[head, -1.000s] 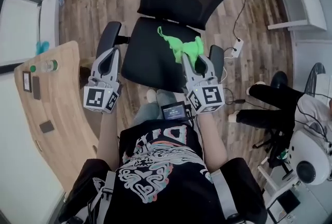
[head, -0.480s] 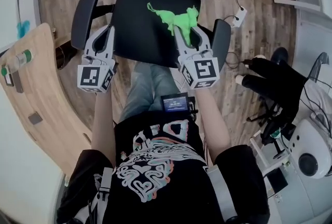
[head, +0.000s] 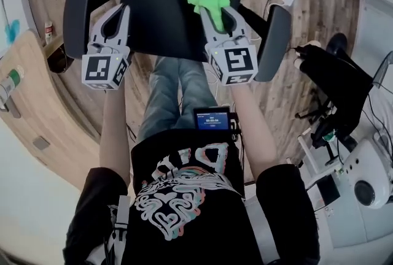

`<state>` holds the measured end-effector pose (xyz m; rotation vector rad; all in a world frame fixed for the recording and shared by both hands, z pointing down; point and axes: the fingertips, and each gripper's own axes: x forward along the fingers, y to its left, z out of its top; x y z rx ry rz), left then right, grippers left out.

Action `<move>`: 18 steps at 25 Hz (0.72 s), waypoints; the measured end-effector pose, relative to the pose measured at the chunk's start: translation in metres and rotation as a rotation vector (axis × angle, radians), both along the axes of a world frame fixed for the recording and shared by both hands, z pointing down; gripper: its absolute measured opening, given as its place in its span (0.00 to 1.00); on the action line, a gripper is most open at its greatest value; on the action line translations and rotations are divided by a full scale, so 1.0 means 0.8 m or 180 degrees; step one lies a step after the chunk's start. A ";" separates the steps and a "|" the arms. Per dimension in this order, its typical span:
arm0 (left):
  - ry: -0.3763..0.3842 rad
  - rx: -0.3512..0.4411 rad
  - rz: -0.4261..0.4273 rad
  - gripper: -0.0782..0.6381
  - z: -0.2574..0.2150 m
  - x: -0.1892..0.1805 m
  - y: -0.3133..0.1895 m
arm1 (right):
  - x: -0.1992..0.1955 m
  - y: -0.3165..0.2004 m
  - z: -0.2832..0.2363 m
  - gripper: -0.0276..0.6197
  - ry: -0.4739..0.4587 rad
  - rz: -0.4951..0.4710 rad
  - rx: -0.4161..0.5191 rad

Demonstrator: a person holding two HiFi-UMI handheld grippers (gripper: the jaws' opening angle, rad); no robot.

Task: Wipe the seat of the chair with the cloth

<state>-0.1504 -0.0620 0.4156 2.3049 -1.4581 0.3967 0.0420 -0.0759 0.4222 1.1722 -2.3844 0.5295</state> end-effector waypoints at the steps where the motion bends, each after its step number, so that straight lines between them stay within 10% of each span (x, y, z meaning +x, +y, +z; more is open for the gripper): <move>1: 0.0009 -0.0018 0.0016 0.11 0.006 0.003 -0.003 | 0.001 -0.002 0.006 0.20 0.0014 0.0008 -0.0012; 18: 0.0059 -0.0499 0.0330 0.11 0.179 0.044 -0.032 | 0.022 -0.013 0.167 0.20 0.0357 0.0073 -0.0443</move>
